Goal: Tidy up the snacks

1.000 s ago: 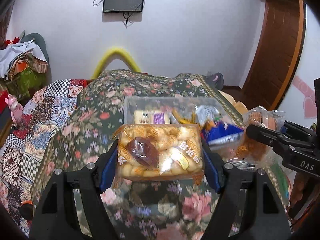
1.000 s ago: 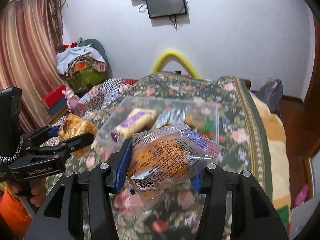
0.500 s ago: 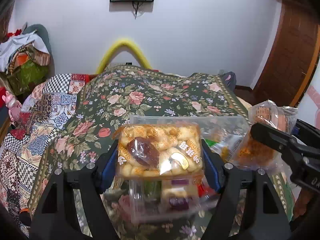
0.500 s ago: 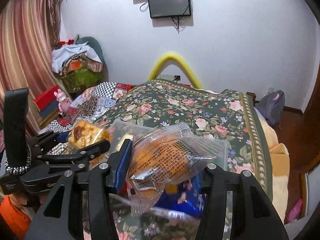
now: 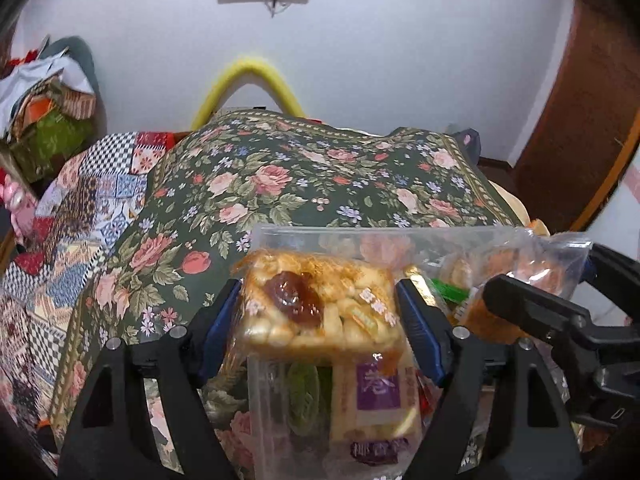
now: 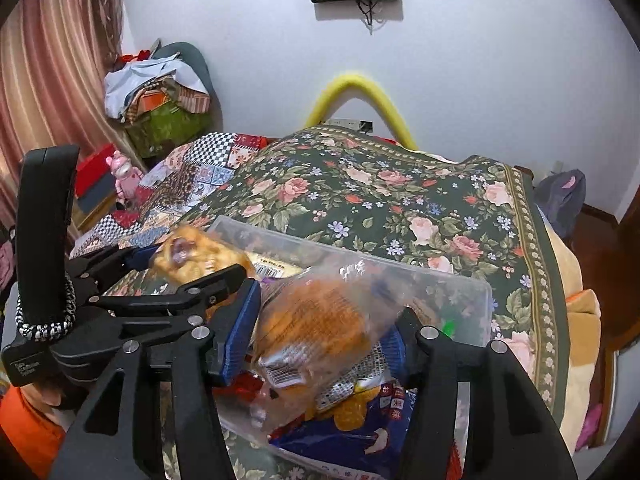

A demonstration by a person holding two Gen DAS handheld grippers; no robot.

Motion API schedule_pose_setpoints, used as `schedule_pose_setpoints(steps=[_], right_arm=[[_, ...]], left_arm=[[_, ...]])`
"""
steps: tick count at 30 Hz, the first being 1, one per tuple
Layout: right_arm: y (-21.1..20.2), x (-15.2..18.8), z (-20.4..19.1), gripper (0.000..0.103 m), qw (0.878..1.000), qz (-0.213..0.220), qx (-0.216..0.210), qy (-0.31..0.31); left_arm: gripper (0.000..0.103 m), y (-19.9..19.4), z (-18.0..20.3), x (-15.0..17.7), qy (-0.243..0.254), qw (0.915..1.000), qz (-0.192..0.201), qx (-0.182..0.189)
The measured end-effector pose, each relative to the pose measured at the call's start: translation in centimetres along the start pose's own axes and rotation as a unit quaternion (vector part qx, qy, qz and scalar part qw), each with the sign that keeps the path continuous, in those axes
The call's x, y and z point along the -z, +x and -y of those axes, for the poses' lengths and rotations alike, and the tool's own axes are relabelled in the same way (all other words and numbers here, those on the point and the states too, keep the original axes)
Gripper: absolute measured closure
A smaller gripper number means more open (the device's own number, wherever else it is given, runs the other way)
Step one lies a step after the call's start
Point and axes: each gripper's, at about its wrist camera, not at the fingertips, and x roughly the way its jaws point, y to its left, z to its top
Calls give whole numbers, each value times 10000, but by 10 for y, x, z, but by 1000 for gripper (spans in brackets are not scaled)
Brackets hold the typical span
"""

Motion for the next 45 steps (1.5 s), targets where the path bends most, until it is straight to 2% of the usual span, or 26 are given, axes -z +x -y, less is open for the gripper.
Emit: schedule_pose_setpoints(steps=[8,13,19,25,27,32,34,45], right_arm=[[-39,3,-6,47,9993,313,191,-79],[-88,6,-11,47,9966,737,353,-71],[-163,17,-26,46,9900,1359,372,-41],[-231,40,-48,30,9788,2015,369,-16],[-245,47,-54,25,9757,2157,378,11],[-266,64,-66,12,9692,2426,419,69],[-271,71,-70,1,9677,2480,454,63],[-274,88,-76,0,9660,2499,651,78]], left_arm=[[26,-52,13,5,227,9991,372,-3],[26,-120,23,11,305,9948,973,3],[26,-214,38,29,382,9825,1822,79],[26,-292,51,58,349,9687,2451,173],[21,-310,56,68,359,9657,2566,183],[8,-339,61,89,370,9597,2779,183],[7,-345,63,97,381,9585,2824,112],[4,-355,70,120,536,9558,2892,39]])
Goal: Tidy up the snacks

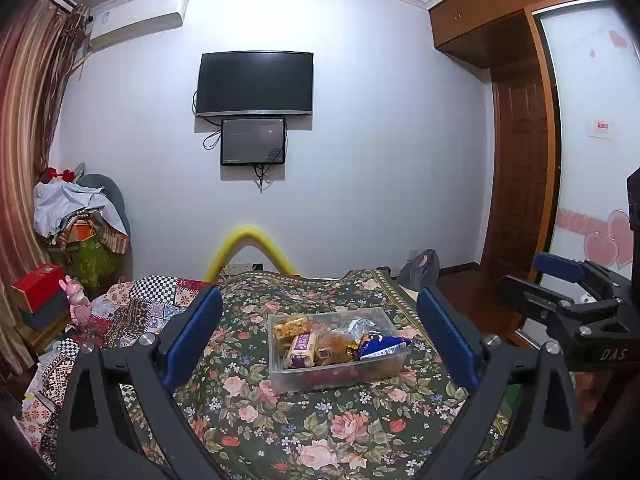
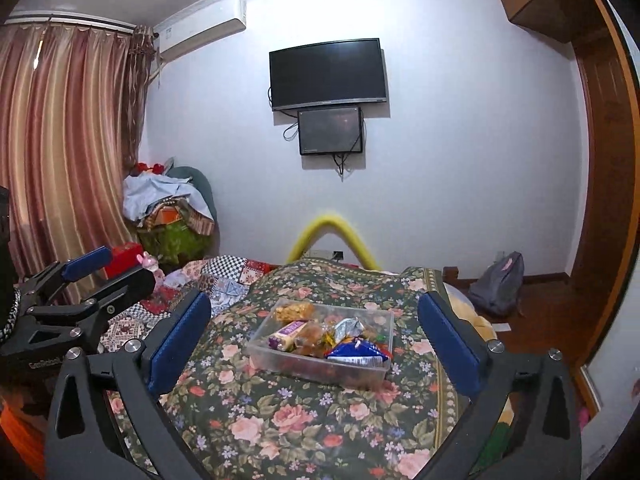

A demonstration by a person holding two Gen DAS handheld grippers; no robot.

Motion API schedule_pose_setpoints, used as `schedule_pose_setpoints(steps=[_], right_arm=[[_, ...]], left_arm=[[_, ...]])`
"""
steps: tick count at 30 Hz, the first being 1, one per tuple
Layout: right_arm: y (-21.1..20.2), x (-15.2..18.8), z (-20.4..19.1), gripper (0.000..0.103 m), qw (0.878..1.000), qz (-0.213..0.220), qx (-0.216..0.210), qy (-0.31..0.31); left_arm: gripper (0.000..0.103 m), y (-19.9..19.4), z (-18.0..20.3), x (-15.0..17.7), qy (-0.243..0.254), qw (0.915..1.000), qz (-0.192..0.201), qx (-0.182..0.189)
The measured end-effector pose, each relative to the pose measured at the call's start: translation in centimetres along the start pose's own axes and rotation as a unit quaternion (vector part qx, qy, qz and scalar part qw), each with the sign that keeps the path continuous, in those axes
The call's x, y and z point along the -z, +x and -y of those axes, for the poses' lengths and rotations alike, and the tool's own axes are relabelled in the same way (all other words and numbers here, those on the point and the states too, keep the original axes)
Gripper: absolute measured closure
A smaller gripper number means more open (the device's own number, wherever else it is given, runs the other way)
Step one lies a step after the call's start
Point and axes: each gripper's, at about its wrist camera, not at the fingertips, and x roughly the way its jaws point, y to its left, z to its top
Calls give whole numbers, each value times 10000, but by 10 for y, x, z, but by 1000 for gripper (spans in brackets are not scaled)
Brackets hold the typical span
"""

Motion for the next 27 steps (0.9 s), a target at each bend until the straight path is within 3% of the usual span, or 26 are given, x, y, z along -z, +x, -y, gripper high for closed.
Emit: schedule_pose_setpoints(steps=[27], right_arm=[[-15,11,-1,0,10000,5,66,5]], left_arm=[[3,-1,3,7,-74,9999,-87,101]])
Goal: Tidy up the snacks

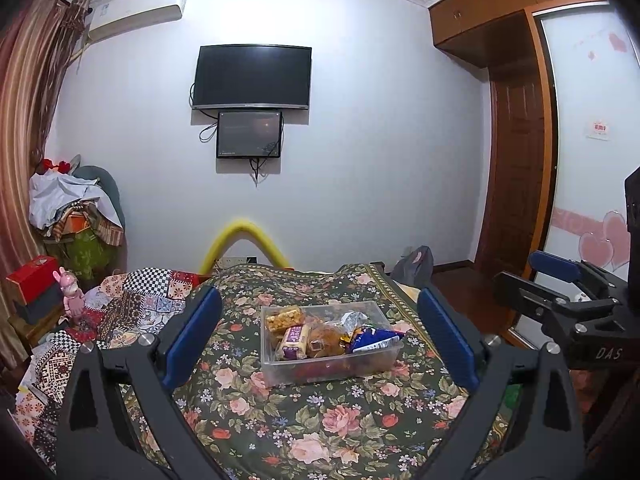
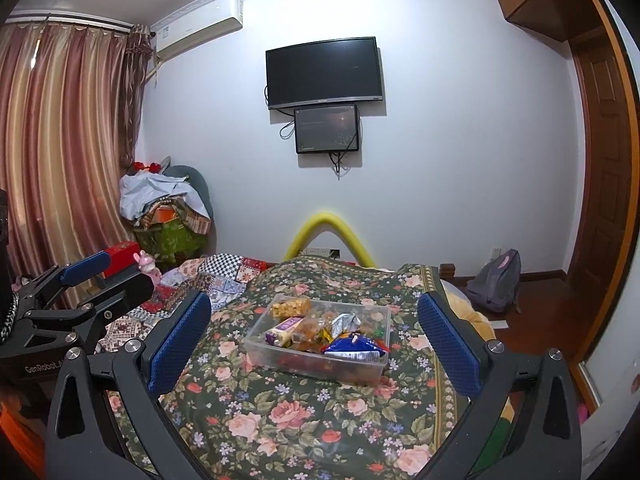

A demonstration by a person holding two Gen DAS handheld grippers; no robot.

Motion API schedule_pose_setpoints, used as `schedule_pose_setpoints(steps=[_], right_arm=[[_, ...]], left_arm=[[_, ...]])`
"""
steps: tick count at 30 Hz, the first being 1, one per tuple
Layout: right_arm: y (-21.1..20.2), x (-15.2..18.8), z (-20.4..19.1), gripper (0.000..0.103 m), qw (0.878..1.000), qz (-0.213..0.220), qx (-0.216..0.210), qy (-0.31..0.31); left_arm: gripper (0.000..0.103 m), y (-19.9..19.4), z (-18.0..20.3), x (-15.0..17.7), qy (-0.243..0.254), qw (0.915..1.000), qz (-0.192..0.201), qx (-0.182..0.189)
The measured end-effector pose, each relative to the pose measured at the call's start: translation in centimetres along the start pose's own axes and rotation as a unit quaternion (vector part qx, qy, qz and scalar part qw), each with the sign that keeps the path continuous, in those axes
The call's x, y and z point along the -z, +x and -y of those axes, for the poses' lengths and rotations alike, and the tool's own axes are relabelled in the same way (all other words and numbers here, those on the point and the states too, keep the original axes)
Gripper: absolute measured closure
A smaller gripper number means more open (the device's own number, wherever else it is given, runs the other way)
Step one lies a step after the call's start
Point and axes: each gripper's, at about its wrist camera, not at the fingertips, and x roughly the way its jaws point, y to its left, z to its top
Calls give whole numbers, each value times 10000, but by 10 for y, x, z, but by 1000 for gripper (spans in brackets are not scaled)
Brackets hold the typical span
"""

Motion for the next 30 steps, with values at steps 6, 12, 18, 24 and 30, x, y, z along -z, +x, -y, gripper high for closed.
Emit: schedule_pose_setpoints(steps=[6,12,18,24,30], right_arm=[[-2,-1,-1,0,10000,-5,2,-5],[-2,-2,-1,0,10000,-2,-4,-8],[-3,-3,-2,0,10000,12,9,-5],[-3,-2,-2,0,10000,16,6,-5],[-3,-3,-3,0,10000,26,19,1]], left_arm=[[3,-1,0,0,22,10000,9,13],[3,-1,1,-1,9,10000,6,59],[3,0,0,-1,-30,9999,-18,130],[3,1,0,0,-7,9999,-50,146],[3,0,3,3,48,9999,-46,136]])
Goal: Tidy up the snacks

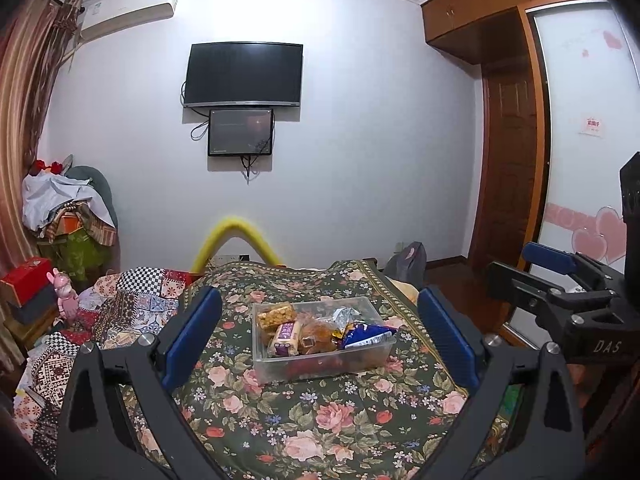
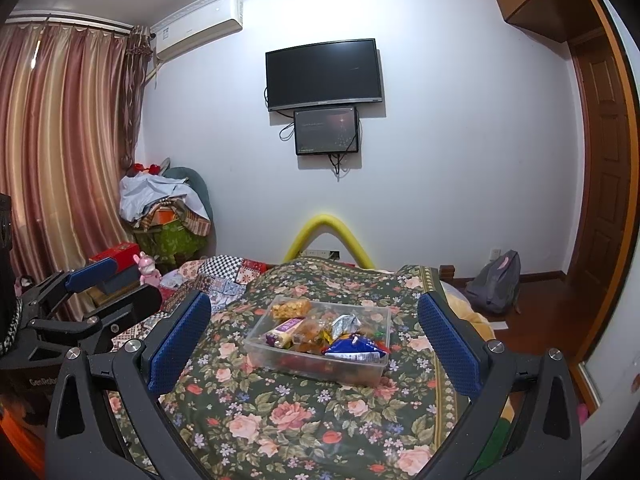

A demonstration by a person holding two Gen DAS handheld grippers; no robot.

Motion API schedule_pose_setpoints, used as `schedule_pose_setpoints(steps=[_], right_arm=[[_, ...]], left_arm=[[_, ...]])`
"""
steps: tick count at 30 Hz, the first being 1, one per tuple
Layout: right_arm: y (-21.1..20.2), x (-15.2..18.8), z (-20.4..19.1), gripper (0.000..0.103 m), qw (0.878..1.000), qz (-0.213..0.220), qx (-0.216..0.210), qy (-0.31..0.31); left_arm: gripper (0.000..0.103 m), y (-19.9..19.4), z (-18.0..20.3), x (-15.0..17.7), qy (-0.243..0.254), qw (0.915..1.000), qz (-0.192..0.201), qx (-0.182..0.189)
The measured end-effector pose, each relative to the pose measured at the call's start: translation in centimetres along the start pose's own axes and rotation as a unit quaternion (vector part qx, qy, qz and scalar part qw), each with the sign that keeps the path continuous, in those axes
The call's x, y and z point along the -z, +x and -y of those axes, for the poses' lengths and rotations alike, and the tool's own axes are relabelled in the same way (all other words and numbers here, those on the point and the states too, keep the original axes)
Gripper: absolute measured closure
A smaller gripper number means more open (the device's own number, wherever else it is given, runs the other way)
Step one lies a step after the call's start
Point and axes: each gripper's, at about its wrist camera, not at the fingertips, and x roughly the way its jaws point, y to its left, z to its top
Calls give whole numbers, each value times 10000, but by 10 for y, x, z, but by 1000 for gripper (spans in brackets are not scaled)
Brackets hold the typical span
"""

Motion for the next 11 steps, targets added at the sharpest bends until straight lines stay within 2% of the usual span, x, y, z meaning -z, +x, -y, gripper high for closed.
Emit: schedule_pose_setpoints(steps=[11], right_arm=[[2,0,3,0,10000,-28,10,27]], left_arm=[[3,3,-1,1,-7,10000,-29,79]])
